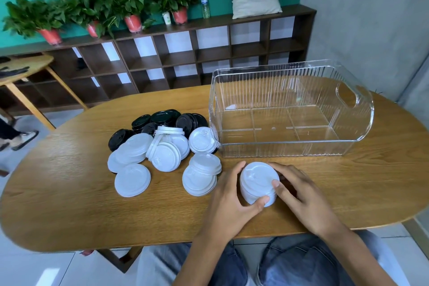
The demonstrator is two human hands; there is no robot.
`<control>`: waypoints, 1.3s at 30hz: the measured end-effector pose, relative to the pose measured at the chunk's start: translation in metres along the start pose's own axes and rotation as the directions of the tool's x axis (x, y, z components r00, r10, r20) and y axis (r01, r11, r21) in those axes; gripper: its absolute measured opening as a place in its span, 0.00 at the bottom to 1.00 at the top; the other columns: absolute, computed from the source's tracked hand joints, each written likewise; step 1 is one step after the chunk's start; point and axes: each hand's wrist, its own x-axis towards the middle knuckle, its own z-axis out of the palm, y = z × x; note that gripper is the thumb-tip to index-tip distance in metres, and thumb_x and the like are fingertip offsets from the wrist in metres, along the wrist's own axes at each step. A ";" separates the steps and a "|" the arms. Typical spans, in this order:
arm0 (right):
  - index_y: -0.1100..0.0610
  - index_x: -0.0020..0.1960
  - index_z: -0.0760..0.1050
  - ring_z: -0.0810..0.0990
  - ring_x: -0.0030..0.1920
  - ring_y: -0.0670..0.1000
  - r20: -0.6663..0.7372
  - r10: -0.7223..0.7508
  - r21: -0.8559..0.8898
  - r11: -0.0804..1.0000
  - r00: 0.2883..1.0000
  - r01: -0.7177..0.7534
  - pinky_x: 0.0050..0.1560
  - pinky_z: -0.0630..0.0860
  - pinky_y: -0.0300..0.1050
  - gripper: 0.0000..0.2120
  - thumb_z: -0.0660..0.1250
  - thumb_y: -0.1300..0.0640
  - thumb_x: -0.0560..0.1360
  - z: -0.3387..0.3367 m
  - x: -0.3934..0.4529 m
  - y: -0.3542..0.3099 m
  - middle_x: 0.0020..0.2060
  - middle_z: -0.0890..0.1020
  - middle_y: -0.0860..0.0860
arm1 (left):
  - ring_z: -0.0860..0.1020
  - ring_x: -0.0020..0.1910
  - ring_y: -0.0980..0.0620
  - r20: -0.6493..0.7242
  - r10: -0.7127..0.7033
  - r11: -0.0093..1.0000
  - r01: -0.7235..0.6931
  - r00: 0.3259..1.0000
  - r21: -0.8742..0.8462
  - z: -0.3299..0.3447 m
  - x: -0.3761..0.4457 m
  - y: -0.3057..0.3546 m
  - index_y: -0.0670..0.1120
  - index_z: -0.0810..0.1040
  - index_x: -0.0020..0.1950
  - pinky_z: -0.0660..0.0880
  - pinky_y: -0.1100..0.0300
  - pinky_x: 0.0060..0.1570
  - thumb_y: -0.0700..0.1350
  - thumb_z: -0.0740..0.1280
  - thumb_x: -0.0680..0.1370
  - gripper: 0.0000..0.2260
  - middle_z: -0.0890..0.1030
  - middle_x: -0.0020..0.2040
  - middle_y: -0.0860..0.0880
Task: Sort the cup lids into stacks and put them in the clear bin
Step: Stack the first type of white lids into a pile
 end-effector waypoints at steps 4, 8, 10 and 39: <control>0.43 0.72 0.70 0.73 0.62 0.44 -0.004 -0.002 -0.028 1.000 1.000 0.002 0.64 0.70 0.47 0.24 0.56 0.39 0.79 0.001 0.000 0.000 0.58 0.78 0.40 | 0.57 0.65 0.82 0.012 0.006 1.000 -0.006 1.000 0.003 -0.001 0.000 0.002 0.59 0.60 0.80 0.54 0.83 0.62 0.66 0.70 0.70 0.41 0.63 0.66 0.75; 0.42 0.71 0.70 0.73 0.63 0.42 -0.019 -0.002 -0.017 1.000 1.000 0.001 0.65 0.69 0.46 0.21 0.56 0.40 0.80 0.003 0.000 0.002 0.59 0.77 0.37 | 0.61 0.71 0.71 0.026 0.017 0.999 -0.018 1.000 0.032 -0.003 -0.002 0.005 0.59 0.56 0.82 0.52 0.83 0.63 0.62 0.72 0.74 0.40 0.64 0.72 0.65; 0.40 0.70 0.70 0.73 0.64 0.43 -0.019 0.001 0.014 1.000 1.000 -0.001 0.66 0.70 0.47 0.19 0.56 0.39 0.81 0.003 0.000 0.005 0.59 0.77 0.36 | 0.61 0.72 0.70 0.015 0.024 1.000 -0.024 1.000 0.014 -0.004 -0.004 0.008 0.59 0.56 0.81 0.54 0.81 0.66 0.64 0.71 0.74 0.40 0.65 0.75 0.64; 0.38 0.71 0.69 0.73 0.64 0.41 -0.036 0.002 0.038 0.999 0.999 0.000 0.64 0.69 0.42 0.25 0.54 0.32 0.78 0.004 -0.001 0.008 0.59 0.76 0.33 | 0.70 0.62 0.68 -0.439 0.089 0.993 -0.043 0.894 0.114 -0.055 0.010 -0.041 0.52 0.74 0.67 0.64 0.78 0.60 0.52 0.76 0.70 0.26 0.70 0.61 0.55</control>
